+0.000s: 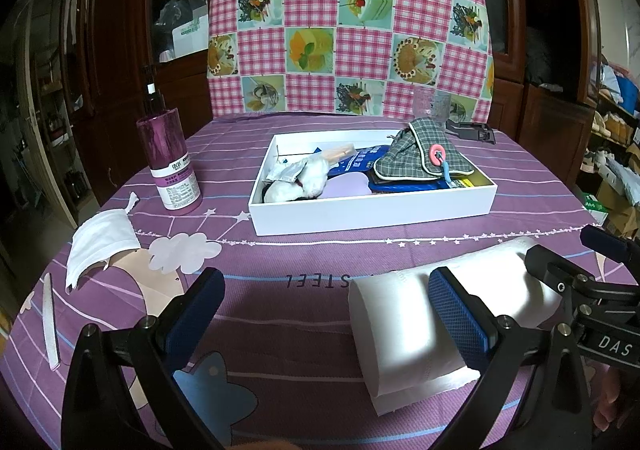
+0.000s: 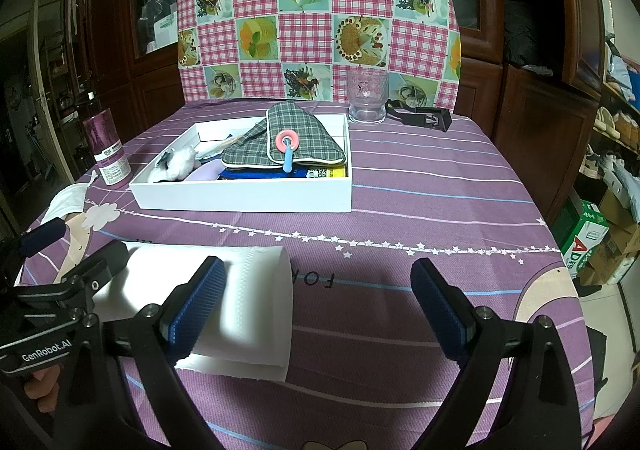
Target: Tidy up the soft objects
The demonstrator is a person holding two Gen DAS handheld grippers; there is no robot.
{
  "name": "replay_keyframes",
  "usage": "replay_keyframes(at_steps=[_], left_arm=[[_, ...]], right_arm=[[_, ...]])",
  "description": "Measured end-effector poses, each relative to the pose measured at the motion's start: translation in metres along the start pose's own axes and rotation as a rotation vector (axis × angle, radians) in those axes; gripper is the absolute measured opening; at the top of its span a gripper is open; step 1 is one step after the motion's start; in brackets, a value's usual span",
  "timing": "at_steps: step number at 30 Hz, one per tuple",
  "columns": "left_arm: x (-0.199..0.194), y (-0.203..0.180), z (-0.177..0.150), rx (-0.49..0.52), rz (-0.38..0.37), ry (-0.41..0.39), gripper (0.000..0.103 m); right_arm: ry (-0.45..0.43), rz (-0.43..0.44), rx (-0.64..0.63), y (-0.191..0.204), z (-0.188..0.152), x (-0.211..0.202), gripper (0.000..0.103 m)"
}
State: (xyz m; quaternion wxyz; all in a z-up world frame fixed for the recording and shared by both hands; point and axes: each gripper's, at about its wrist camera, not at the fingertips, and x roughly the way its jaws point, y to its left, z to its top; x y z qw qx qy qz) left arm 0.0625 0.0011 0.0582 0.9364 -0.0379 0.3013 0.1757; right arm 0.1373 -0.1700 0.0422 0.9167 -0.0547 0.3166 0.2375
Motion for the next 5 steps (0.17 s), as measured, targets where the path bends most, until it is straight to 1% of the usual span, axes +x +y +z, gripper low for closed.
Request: replay_keyframes(at_steps=[5], left_arm=[[0.0011,0.003,0.0006,-0.014,-0.021,0.006,0.103]], right_arm=[[0.0,-0.001,0.0,0.0001,-0.0001,-0.0001,0.094]])
